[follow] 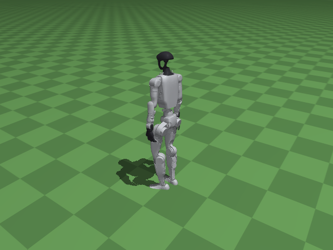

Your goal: In place motions

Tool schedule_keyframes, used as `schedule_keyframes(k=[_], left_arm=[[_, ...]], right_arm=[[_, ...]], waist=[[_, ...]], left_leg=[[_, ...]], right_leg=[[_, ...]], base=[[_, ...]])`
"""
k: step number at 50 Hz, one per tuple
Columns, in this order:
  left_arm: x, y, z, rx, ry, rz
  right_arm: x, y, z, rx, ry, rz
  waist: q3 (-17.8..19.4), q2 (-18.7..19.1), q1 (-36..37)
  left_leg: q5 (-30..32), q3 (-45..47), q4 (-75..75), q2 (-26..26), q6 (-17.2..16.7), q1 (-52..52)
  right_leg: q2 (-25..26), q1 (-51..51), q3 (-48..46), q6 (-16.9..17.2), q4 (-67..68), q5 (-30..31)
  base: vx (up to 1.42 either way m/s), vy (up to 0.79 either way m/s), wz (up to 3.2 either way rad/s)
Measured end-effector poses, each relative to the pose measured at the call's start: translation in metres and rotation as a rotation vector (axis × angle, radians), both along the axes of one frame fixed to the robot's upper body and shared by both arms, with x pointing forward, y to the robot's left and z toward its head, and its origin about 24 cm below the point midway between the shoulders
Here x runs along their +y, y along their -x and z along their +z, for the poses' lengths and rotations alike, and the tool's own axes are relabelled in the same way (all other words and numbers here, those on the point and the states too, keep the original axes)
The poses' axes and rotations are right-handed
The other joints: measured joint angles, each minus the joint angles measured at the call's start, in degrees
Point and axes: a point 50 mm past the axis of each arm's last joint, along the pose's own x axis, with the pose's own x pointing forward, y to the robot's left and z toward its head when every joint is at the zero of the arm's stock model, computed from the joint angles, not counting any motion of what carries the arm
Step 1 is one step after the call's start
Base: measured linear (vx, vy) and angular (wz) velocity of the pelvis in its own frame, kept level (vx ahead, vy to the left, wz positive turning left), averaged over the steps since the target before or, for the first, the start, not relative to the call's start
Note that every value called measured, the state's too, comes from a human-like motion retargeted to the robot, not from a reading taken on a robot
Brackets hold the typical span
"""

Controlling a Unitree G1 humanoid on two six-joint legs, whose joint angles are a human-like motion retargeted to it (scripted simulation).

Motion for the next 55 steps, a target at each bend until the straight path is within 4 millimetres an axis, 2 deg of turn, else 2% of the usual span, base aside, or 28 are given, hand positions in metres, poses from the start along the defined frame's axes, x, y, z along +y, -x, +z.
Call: schedule_keyframes(k=[2,5,6,7,8,10,13,18,21,26,30,33,35,40,41,44,46,48,50,53,55], left_arm=[[-0.003,0.005,-0.001,0.016,0.003,-0.032],[-0.007,0.016,-0.002,0.038,0.024,-0.04],[-0.008,0.018,-0.002,0.041,0.032,-0.037],[-0.009,0.019,-0.002,0.045,0.039,-0.034],[-0.009,0.02,-0.002,0.048,0.04,-0.033],[-0.006,0.021,-0.002,0.052,0.037,-0.032],[0.001,0.024,-0.001,0.057,0.017,-0.03],[0.01,0.018,0.0,0.045,-0.019,0.017],[0.013,0.012,0.001,0.023,-0.019,0.051],[0.017,0.01,0.002,0.004,-0.027,0.072],[0.022,0.011,0.002,0.014,-0.044,0.055],[0.025,0.011,0.003,0.019,-0.055,0.039],[0.027,0.009,0.004,0.018,-0.061,0.026],[0.035,-0.001,0.006,-0.014,-0.079,-0.015],[0.035,-0.005,0.007,-0.026,-0.084,-0.023],[0.035,-0.013,0.008,-0.054,-0.093,-0.027],[0.033,-0.012,0.007,-0.051,-0.087,-0.011],[0.028,-0.005,0.005,-0.032,-0.074,0.012],[0.023,0.002,0.003,-0.01,-0.06,0.042],[0.018,0.016,0.002,0.033,-0.045,0.098],[0.015,0.028,0.001,0.068,-0.046,0.128]], right_arm=[[-0.005,0.008,-0.001,0.034,0.031,-0.005],[-0.013,0.023,-0.003,0.107,0.111,0.028],[-0.014,0.027,-0.003,0.129,0.14,0.032],[-0.015,0.032,-0.003,0.149,0.166,0.03],[-0.015,0.036,-0.003,0.166,0.185,0.018],[-0.017,0.045,-0.003,0.186,0.196,-0.017],[-0.016,0.06,-0.004,0.232,0.17,-0.048],[-0.012,0.077,-0.004,0.291,0.146,-0.071],[-0.009,0.082,-0.005,0.31,0.123,-0.08],[-0.003,0.079,-0.007,0.287,0.085,-0.084],[-0.002,0.067,-0.007,0.236,0.066,-0.096],[-0.006,0.055,-0.006,0.193,0.062,-0.113],[-0.011,0.048,-0.005,0.167,0.067,-0.129],[-0.03,0.04,-0.001,0.141,0.098,-0.171],[-0.034,0.039,0.0,0.139,0.106,-0.184],[-0.047,0.04,0.004,0.136,0.132,-0.208],[-0.054,0.045,0.005,0.149,0.151,-0.206],[-0.059,0.054,0.006,0.175,0.174,-0.205],[-0.061,0.064,0.006,0.2,0.192,-0.209],[-0.057,0.073,0.005,0.226,0.186,-0.215],[-0.052,0.077,0.003,0.239,0.171,-0.217]], waist=[[-0.5,1.0,-1.14],[-2.08,3.64,-5.48],[-2.12,3.98,-6.09],[-2.11,4.24,-6.67],[-2.01,4.34,-7.22],[-1.72,4.24,-7.3],[-3.07,4.28,-7.05],[-3.19,3.59,-7.43],[-2.66,2.98,-7.35],[-2.38,2.31,-7.49],[-1.8,1.85,-7.48],[-0.83,1.73,-7.36],[0.08,1.7,-7.02],[2.66,0.91,-1.42],[3.51,0.98,0.05],[5.47,1.15,2.96],[5.39,0.69,3.72],[4.59,0.0,3.74],[3.79,-0.49,2.79],[2.26,-1.6,0.88],[0.83,-2.3,-0.25]], left_leg=[[5.28,5.7,-2.35,0.93,3.33,1.57],[2.15,8.56,-2.67,2.89,1.55,3.3],[2.0,5.71,-2.76,2.29,1.74,3.04],[1.79,4.89,-2.98,2.03,1.79,3.29],[1.45,8.11,-3.47,2.46,1.59,4.56],[1.04,6.45,-4.5,1.21,1.67,5.8],[1.11,6.83,-4.82,1.2,1.18,5.65],[1.81,3.61,-3.11,1.46,1.01,4.09],[3.04,0.73,-1.74,1.7,0.7,3.03],[6.22,-9.03,-0.7,0.41,0.02,0.36],[9.1,-18.82,-0.37,-2.04,-0.86,-1.91],[11.08,-27.06,-0.21,-4.65,-1.85,-3.46],[12.3,-31.6,-0.45,-6.24,-2.66,-4.05],[14.26,-37.91,-2.02,-9.77,-7.39,-4.95],[14.08,-38.82,-2.44,-10.34,-7.93,-5.06],[12.05,-40.29,-4.01,-12.25,-7.08,-6.25],[9.11,-37.34,-5.44,-13.05,-4.32,-7.85],[4.41,-27.51,-6.65,-12.11,-0.82,-9.51],[-0.82,-10.97,-6.88,-8.91,0.14,-10.11],[-5.67,16.91,-4.38,-2.82,-0.91,-8.16],[-7.7,30.58,-2.48,-0.8,0.27,-5.46]], right_leg=[[0.46,0.88,0.93,0.64,-0.15,0.07],[1.84,0.79,1.22,1.75,0.33,-0.07],[2.08,1.08,1.74,2.04,0.37,0.06],[2.27,1.37,2.17,2.32,0.49,0.17],[2.39,1.64,2.42,2.56,0.74,0.26],[2.81,2.21,3.46,2.95,1.66,0.21],[2.77,1.79,3.16,4.04,3.4,-0.81],[2.03,2.08,0.66,5.78,5.93,-1.53],[2.62,2.32,3.15,5.88,7.03,-0.78],[4.75,2.29,12.38,7.54,6.73,1.17],[6.62,2.23,21.55,9.02,5.8,2.03],[7.22,2.55,25.07,11.29,5.82,1.46],[7.03,3.07,24.08,12.31,6.09,0.19],[4.27,5.09,10.97,7.49,4.99,-1.11],[3.66,5.57,8.77,7.59,4.77,-1.37],[0.48,7.04,-0.44,8.3,3.23,-2.06],[-1.39,7.73,-6.14,8.63,1.65,-2.46],[-3.61,8.37,-12.49,9.25,-0.08,-2.75],[-5.41,9.0,-19.32,10.08,-1.48,-3.09],[-7.71,9.68,-28.78,11.4,-3.23,-3.2],[-8.7,10.32,-34.83,12.38,-4.52,-3.07]], base=[[0.39,-0.01,-0.4],[0.47,-0.06,-0.1],[0.39,-0.07,-0.45],[0.32,-0.06,-0.46],[0.37,-0.06,-0.38],[0.4,-0.08,-0.35],[0.33,-0.15,0.04],[0.25,-0.19,0.93],[0.2,-0.17,1.35],[0.21,-0.14,1.75],[0.17,-0.11,2.15],[0.11,-0.07,2.48],[0.15,-0.04,2.6],[0.23,0.02,2.18],[0.16,0.06,2.28],[0.15,0.05,2.78],[0.37,0.05,3.19],[0.44,0.03,3.59],[0.55,0.01,3.86],[0.45,-0.09,3.72],[0.6,-0.19,3.47]])
